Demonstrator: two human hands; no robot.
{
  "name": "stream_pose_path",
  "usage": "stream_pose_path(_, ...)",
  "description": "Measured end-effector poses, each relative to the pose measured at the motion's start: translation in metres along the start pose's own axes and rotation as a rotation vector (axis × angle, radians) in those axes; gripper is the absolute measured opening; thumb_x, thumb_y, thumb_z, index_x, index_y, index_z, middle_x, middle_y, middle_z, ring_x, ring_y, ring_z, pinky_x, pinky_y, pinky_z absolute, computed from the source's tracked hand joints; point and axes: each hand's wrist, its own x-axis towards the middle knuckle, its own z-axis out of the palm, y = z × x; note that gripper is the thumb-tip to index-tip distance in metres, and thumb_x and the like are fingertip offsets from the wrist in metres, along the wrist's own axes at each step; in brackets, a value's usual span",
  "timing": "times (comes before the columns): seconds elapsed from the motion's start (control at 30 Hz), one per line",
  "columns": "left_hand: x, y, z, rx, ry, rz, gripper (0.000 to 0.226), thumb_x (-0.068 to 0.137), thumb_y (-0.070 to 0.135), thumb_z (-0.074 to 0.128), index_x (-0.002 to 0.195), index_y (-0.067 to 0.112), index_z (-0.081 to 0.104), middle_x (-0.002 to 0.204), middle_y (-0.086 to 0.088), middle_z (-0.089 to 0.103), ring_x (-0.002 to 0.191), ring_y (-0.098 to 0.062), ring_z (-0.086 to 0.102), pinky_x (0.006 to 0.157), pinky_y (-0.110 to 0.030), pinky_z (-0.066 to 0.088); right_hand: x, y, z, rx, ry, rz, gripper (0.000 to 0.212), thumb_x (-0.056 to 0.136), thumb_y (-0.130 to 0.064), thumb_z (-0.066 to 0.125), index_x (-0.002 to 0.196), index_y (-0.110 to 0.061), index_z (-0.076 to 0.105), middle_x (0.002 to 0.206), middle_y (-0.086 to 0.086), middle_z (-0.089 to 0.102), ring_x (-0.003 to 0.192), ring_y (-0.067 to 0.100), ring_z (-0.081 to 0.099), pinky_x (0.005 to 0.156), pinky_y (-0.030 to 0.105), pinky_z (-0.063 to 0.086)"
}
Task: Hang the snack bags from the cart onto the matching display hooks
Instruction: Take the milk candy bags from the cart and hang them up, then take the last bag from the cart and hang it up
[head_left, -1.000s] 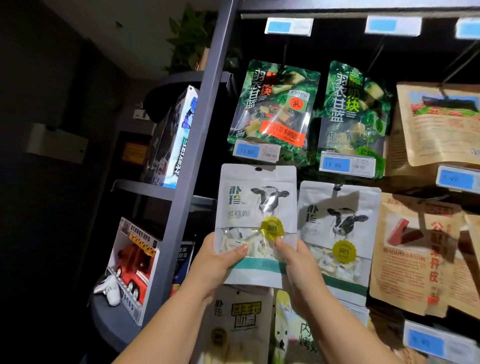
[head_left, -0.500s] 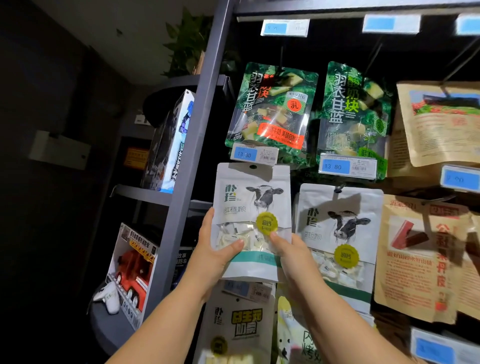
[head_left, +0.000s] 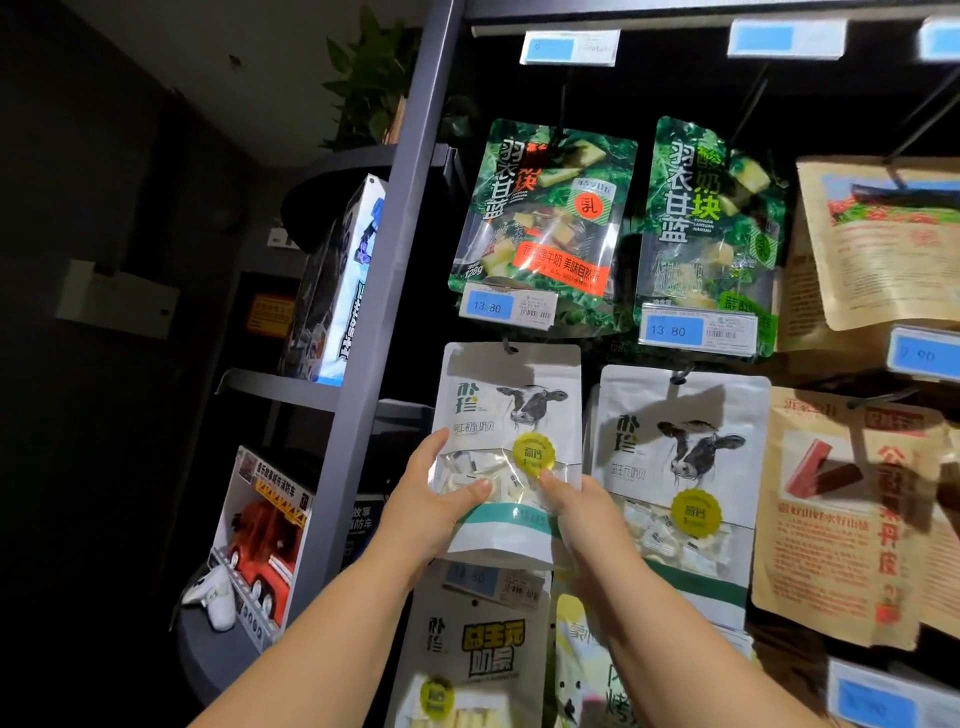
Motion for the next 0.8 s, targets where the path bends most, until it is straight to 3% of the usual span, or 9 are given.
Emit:
stream_pose_path(0.13, 0.013, 0.000, 0.001, 0.073, 0.018, -0.011, 0.076, 0.083, 0.013, 0.074, 0.145, 0.033, 0.034, 0.125, 0.008, 0.050, 0.092, 0.000, 0.056, 0.066, -0.009, 0.049, 0.015, 0.007, 0.006, -0.178, 0.007, 0.041, 0.025, 0.100, -0.030, 0.044, 0.116, -0.012, 0.052, 0.097, 0.004, 0.058, 0.074, 0.013, 0.051, 0.051, 0.023, 0.032)
stream_pose_path(0.23, 0.024, -0.005, -0.002, 0.115, 0.032, -0.020, 0.073, 0.083, 0.017, 0.074, 0.144, 0.033, 0.038, 0.135, 0.004, 0.050, 0.106, -0.012, 0.058, 0.086, -0.025, 0.054, 0.022, 0.008, 0.013, -0.271, 0.018, 0.052, 0.035, 0.101, -0.034, 0.042, 0.127, -0.012, 0.048, 0.104, 0.006, 0.055, 0.078, 0.015, 0.050, 0.052, 0.024, 0.031)
stream_pose_path(0.37, 0.037, -0.012, -0.002, 0.121, 0.008, -0.069, 0.074, 0.083, 0.013, 0.074, 0.143, 0.036, 0.038, 0.132, 0.004, 0.050, 0.108, -0.016, 0.057, 0.083, -0.030, 0.056, 0.029, 0.011, 0.013, -0.321, 0.005, 0.096, 0.035, 0.099, -0.033, 0.047, 0.124, -0.009, 0.049, 0.106, 0.006, 0.058, 0.090, 0.022, 0.057, 0.069, 0.031, 0.047)
stream_pose_path(0.53, 0.048, -0.032, -0.002, 0.272, 0.013, -0.100, 0.082, 0.083, 0.020, 0.074, 0.148, 0.041, 0.028, 0.140, 0.005, 0.051, 0.118, -0.018, 0.055, 0.101, -0.041, 0.047, 0.031, 0.028, 0.015, -0.532, -0.036, 0.119, 0.031, 0.094, -0.024, 0.057, 0.120, -0.009, 0.049, 0.113, 0.009, 0.060, 0.100, 0.026, 0.061, 0.076, 0.033, 0.051)
stream_pose_path(0.7, 0.050, -0.036, 0.007, 0.486, 0.157, -0.097, 0.075, 0.082, 0.036, 0.071, 0.146, 0.039, 0.031, 0.137, -0.004, 0.045, 0.121, -0.026, 0.048, 0.101, -0.045, 0.045, 0.031, 0.040, 0.021, -0.485, -0.017, 0.114, 0.035, 0.086, -0.028, 0.065, 0.116, -0.013, 0.059, 0.106, 0.007, 0.068, 0.095, 0.028, 0.066, 0.072, 0.034, 0.052)
stream_pose_path(0.8, 0.037, -0.030, 0.015, 0.593, 0.233, -0.050, 0.066, 0.083, 0.039, 0.070, 0.141, 0.035, 0.039, 0.141, -0.002, 0.036, 0.129, -0.026, 0.034, 0.105, -0.046, 0.037, 0.025, 0.038, 0.017, -0.471, 0.047, 0.115, 0.043, 0.086, -0.038, 0.064, 0.119, -0.013, 0.054, 0.109, 0.006, 0.066, 0.095, 0.026, 0.065, 0.074, 0.035, 0.054)
